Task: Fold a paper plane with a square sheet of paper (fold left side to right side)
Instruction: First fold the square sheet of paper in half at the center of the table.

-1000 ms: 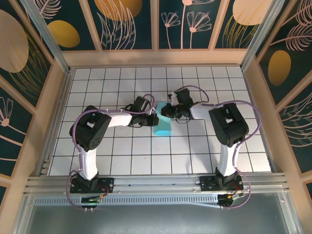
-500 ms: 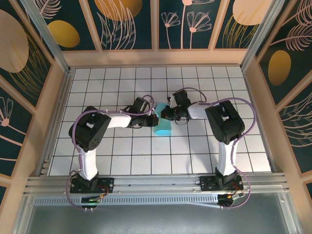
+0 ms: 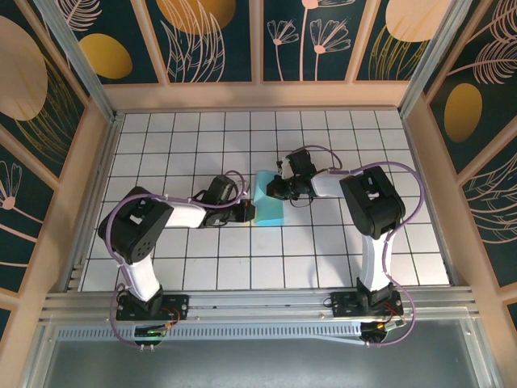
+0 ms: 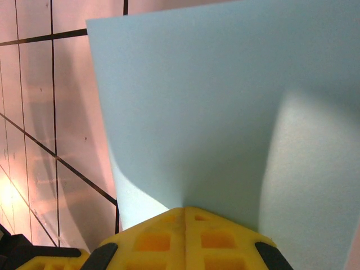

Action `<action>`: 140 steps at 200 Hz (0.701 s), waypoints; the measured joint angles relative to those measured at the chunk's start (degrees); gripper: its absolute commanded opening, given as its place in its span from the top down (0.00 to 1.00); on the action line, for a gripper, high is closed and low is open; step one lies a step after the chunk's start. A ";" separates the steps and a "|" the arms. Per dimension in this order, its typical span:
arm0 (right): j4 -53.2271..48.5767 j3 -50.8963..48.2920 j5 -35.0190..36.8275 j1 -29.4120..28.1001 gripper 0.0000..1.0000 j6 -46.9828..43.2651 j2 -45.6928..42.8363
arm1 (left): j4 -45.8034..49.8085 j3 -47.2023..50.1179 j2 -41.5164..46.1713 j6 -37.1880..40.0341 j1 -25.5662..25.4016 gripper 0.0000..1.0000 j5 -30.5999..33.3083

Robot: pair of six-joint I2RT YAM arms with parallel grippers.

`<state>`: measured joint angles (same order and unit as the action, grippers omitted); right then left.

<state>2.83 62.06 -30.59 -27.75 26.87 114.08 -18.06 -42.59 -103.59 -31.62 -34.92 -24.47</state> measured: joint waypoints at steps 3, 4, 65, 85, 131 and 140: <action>0.00 0.00 0.00 0.00 1.00 0.00 0.00 | -0.07 0.24 0.17 -0.07 -0.02 0.95 -0.04; 0.00 0.00 -0.02 0.00 1.00 0.00 0.00 | -0.09 0.33 0.26 -0.15 -0.02 0.95 -0.02; 0.04 0.00 -0.26 0.02 1.00 -0.92 0.00 | 3.32 -0.24 1.46 -0.98 -0.37 0.93 1.44; 0.04 -0.02 -0.37 0.04 1.00 -1.05 0.00 | 5.86 -1.68 1.49 -1.03 -0.50 0.93 2.01; 0.07 -0.02 -0.37 0.04 1.00 -1.05 0.00 | 8.13 -7.34 1.51 -0.96 -0.52 0.94 1.99; 0.09 -0.02 -0.37 0.04 1.00 -1.05 0.00 | 8.13 -8.35 1.49 -0.92 -0.52 0.94 1.92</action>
<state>2.92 62.04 -30.96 -27.70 25.82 114.08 -9.93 -50.94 -102.10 -32.53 -35.44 -22.55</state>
